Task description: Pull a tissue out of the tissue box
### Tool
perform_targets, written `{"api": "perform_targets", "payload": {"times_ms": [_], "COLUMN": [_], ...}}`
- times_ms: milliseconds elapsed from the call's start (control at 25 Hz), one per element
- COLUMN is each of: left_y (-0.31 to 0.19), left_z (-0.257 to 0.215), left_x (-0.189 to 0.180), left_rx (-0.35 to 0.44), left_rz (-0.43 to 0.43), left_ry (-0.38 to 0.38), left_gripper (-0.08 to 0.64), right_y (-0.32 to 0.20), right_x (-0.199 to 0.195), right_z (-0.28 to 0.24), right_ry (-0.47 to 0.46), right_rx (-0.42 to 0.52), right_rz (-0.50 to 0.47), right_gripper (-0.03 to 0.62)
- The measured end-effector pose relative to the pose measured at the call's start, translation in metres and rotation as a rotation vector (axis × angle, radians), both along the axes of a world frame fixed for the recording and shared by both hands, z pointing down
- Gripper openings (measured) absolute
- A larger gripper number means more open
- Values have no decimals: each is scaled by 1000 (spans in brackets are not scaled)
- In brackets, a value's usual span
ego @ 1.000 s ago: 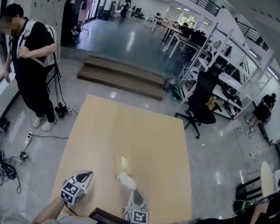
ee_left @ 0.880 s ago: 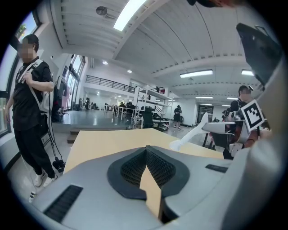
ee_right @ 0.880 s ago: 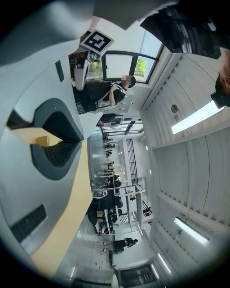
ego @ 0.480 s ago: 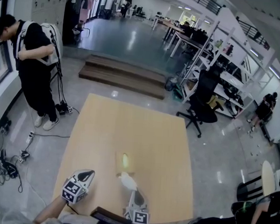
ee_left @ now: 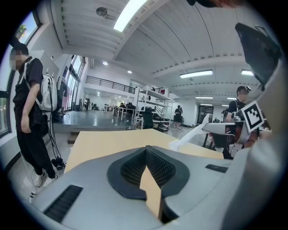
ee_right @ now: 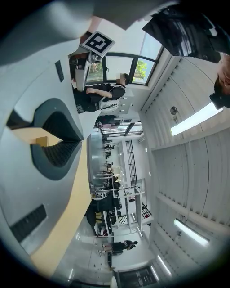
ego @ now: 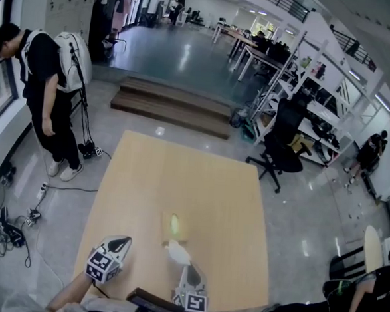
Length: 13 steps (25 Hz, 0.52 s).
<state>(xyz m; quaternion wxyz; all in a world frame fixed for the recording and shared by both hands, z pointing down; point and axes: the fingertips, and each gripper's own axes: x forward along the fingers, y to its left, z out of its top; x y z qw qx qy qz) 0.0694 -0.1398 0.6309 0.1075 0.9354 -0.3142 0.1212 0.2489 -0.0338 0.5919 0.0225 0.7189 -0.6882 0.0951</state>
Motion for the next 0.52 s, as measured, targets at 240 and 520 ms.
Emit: {"api": "perform_targets", "payload": {"times_ms": [240,520], "left_y": [2,2], "left_z": [3,0], "left_x": [1,-1], "left_rx": [-7,-10], "left_rz": [3,6], "left_ry": [3,-3], "left_gripper": [6,6], "right_y": [1,1], "right_x": [1,-2], "right_z": [-1,-4], "right_ry": [5,6], "right_rx": [4,1], "right_rz": [-2,-1], "right_gripper": [5,4]}}
